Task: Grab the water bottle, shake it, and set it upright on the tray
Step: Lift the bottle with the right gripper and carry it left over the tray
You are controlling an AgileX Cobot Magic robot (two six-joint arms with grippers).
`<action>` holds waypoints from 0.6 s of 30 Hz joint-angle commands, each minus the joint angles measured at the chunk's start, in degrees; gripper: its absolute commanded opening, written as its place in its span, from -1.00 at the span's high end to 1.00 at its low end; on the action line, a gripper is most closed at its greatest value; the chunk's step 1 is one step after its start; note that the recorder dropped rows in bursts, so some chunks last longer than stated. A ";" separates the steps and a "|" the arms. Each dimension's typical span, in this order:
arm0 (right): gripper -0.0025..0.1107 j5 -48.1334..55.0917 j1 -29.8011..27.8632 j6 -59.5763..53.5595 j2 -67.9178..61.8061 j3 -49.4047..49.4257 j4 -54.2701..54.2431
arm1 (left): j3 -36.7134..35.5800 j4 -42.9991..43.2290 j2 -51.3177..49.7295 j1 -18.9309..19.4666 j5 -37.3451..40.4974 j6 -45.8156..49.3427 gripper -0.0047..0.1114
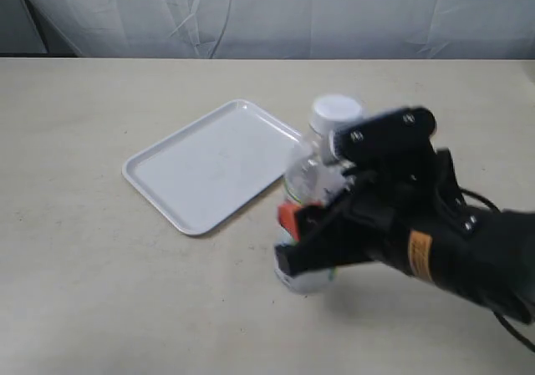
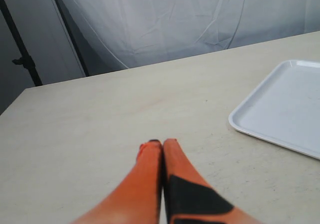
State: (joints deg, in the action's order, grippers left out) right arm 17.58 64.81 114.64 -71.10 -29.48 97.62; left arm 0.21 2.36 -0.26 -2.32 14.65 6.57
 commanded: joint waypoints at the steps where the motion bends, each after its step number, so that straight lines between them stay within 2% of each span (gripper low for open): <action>1: 0.97 8.52 -1.60 -4.53 -4.52 -13.27 2.32 | -0.21 0.08 0.26 -0.02 -0.54 -0.03 0.91; 7: 0.97 1.08 -10.33 -8.81 -18.51 -28.44 2.32 | -0.21 0.08 0.26 -0.02 -0.54 -0.03 0.91; 8: 0.97 -2.00 -11.24 -9.36 -20.76 -30.56 2.32 | -0.21 0.08 0.26 -0.02 -0.54 -0.03 0.91; 11: 0.97 -20.73 -14.28 -15.29 -26.17 -37.63 2.32 | -0.21 0.08 0.26 -0.02 -0.54 -0.03 0.91; 12: 0.97 -21.51 -15.17 -17.45 -27.54 -39.44 2.32 | -0.21 0.08 0.26 -0.02 -0.54 -0.03 0.91; 13: 0.97 -15.26 -15.52 -16.71 -28.41 -40.34 2.32 | -0.21 0.08 0.26 -0.02 -0.54 -0.03 0.91; 15: 0.97 7.78 -15.08 -14.56 -29.86 -41.85 -9.23 | -0.21 0.08 0.26 -0.02 -0.54 -0.03 0.91; 16: 0.97 10.37 -15.03 -14.83 -30.42 -42.70 -11.42 | -0.21 0.08 0.26 -0.02 -0.54 -0.03 0.91; 17: 0.97 4.32 -15.49 -18.13 -30.73 -42.99 -10.45 | -0.21 0.08 0.26 -0.02 -0.54 -0.03 0.91; 18: 0.97 -7.77 -16.29 -22.99 -30.82 -42.99 -7.31 | -0.21 0.08 0.26 -0.02 -0.54 -0.03 0.91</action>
State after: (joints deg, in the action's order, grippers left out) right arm 16.78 50.36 98.62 -101.93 -70.94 90.56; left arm 0.21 2.36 -0.26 -2.32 14.65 6.57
